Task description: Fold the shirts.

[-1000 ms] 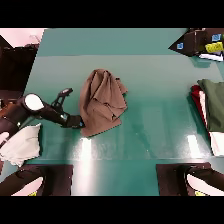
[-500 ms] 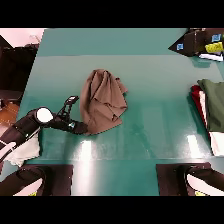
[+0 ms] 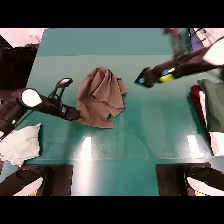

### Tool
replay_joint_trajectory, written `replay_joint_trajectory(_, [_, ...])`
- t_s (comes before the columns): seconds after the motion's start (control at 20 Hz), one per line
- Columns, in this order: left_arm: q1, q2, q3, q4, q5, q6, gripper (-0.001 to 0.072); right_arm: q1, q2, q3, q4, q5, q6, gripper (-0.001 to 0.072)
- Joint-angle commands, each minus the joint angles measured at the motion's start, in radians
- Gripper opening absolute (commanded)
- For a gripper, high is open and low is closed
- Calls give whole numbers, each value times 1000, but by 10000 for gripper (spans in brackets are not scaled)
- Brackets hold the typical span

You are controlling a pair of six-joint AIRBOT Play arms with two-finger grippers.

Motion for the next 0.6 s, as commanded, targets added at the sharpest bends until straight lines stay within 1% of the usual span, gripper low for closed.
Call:
replay_joint_trajectory(0.0, [8,0,52,29,-53,-2,28,57,-118,-85,26,-130,27,480])
replay_joint_trajectory(0.2, [8,0,52,28,-55,-3,28,75,-300,3,223,-236,28,480])
replay_joint_trajectory(0.3, [8,0,52,27,-50,-3,28,93,-386,86,256,-261,31,480])
replay_joint_trajectory(0.55, [8,0,52,25,-34,-3,28,146,-586,317,254,-252,112,477])
